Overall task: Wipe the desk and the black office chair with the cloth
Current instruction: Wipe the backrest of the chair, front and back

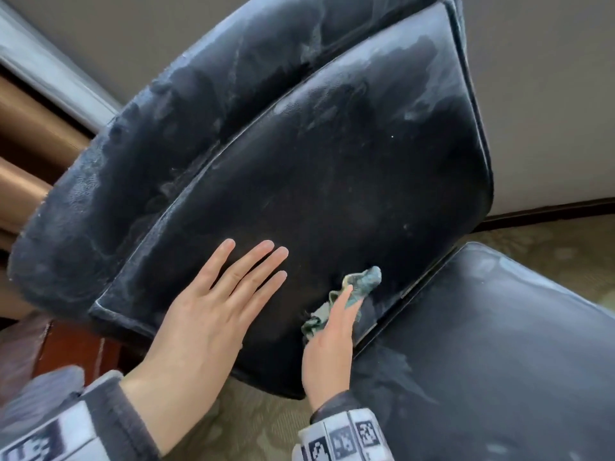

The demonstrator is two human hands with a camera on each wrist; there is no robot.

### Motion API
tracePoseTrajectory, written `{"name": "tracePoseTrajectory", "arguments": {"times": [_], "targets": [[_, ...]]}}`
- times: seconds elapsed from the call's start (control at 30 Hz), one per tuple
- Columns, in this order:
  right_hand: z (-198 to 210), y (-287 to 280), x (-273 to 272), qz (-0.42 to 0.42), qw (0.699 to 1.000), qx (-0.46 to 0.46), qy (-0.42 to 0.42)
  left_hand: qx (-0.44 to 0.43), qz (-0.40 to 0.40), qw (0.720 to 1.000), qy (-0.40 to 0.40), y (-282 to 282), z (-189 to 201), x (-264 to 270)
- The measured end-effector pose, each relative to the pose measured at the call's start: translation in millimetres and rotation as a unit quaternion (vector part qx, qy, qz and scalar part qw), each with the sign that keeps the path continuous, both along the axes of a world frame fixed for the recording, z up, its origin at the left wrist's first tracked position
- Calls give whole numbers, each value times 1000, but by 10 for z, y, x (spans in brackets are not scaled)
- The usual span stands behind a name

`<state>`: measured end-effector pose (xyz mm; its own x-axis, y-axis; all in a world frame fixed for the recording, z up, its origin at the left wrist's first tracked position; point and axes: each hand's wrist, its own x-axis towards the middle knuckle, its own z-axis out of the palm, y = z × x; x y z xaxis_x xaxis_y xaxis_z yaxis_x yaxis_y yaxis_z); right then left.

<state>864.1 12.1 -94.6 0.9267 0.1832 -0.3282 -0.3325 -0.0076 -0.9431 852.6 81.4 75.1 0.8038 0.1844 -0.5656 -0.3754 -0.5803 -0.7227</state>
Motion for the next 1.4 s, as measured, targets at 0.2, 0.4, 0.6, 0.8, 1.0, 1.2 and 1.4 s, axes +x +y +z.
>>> {"name": "tracePoseTrajectory", "arguments": {"times": [0.2,0.4,0.6,0.8,1.0,1.2,1.4], "targets": [[-436,-92,-270,82,980,-69,166,-22,-25,999,15,-179,-107,18],[-26,-158,295,-5,999,3,-47,-24,-70,997,16,-327,-296,265],[-704,-47,33,16,981,-103,162,-12,-40,999,18,-229,-221,231],[-588,-383,321,1,990,-39,133,-18,-7,998,57,-327,-249,240],[-708,-254,458,-75,993,-28,84,-16,-34,999,25,-233,-286,234],[-1350,-95,97,-5,986,15,166,-38,-38,999,0,-168,-320,220],[-949,-638,1044,-211,959,163,98,-48,-44,998,-2,-172,-342,246]]}}
